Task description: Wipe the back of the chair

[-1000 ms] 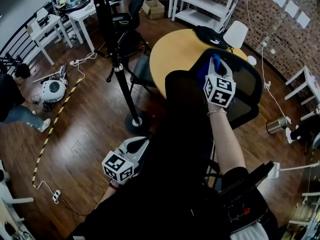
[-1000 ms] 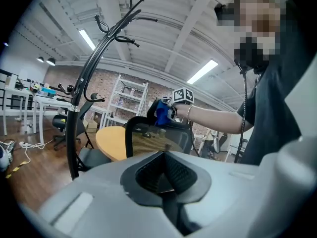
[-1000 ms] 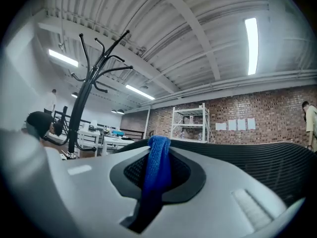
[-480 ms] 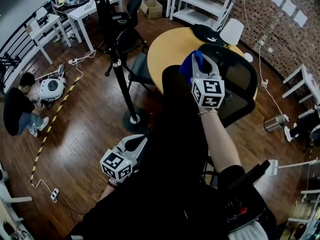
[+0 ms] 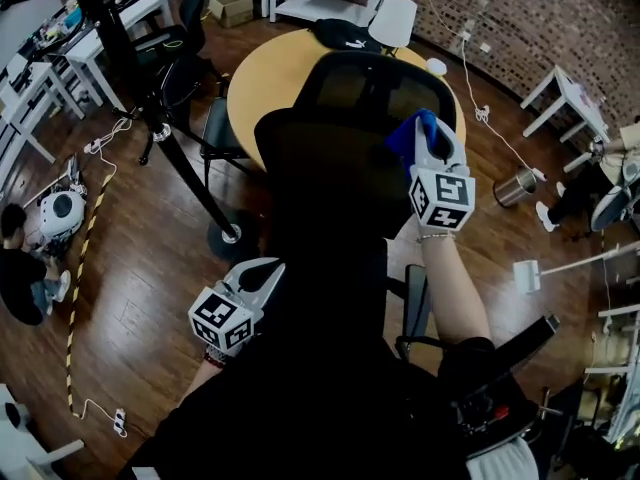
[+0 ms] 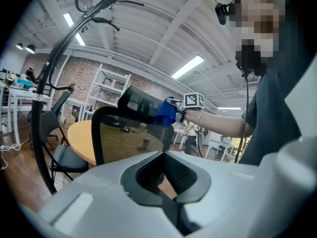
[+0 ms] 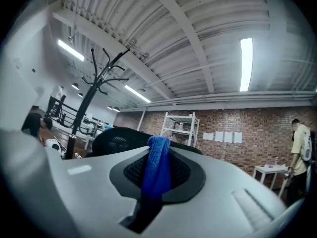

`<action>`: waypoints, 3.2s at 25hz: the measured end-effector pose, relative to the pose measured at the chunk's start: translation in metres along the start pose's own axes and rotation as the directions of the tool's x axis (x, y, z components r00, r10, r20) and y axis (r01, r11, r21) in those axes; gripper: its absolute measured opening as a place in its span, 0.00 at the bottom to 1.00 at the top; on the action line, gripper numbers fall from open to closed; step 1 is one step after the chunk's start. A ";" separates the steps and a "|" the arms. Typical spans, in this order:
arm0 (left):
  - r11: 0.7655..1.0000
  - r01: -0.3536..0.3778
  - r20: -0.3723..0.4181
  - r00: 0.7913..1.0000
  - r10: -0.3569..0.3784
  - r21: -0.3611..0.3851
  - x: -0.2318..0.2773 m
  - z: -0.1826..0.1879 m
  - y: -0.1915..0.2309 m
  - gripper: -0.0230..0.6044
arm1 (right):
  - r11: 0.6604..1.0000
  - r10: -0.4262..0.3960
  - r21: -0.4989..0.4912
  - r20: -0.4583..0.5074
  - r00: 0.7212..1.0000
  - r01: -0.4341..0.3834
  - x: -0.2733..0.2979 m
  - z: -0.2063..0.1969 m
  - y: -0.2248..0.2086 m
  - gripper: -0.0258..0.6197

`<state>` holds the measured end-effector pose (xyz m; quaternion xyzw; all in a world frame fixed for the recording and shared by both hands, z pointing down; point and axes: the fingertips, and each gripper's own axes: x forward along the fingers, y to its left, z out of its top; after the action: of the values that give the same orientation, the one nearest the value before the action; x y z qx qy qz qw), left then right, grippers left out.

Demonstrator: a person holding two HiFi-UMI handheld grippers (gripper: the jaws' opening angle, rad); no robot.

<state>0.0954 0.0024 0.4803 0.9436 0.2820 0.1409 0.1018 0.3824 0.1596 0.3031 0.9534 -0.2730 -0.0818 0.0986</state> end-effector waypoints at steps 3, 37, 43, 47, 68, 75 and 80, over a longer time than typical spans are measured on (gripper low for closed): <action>0.999 0.048 -0.008 0.999 -0.048 0.009 0.021 0.000 -0.014 0.05 | 0.994 -0.097 -0.054 -0.068 0.993 0.093 -0.028 -0.024 -0.053 0.10; 0.927 -0.370 0.060 0.926 0.374 -0.066 -0.031 0.024 0.030 0.05 | 0.989 0.147 0.017 0.018 0.989 -0.148 0.135 -0.006 0.093 0.08; 0.960 -0.280 0.045 0.959 0.281 -0.032 -0.085 -0.012 0.005 0.05 | 0.981 0.179 0.068 0.037 0.983 -0.182 0.074 -0.005 0.132 0.08; 0.968 -0.251 0.059 0.966 0.250 -0.004 -0.075 -0.007 0.016 0.05 | 0.926 0.349 0.129 0.071 0.934 -0.356 0.086 0.002 0.153 0.09; 0.963 0.252 0.086 0.962 -0.260 0.095 0.053 0.047 -0.011 0.05 | 0.984 -0.168 0.038 -0.167 0.972 0.177 -0.068 -0.070 -0.051 0.09; 0.952 0.275 0.075 0.955 -0.286 0.135 0.057 0.040 -0.014 0.05 | 0.967 -0.254 -0.063 -0.157 0.954 0.247 -0.056 -0.076 -0.054 0.09; 0.972 0.189 0.136 0.969 -0.208 0.143 0.062 0.069 0.008 0.05 | 0.976 -0.207 -0.098 -0.163 0.965 0.193 -0.036 -0.076 -0.044 0.09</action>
<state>0.1715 0.0227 0.4309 0.9230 0.3752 0.0399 0.0751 0.3907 0.2260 0.3704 0.9748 -0.1621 -0.0198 0.1519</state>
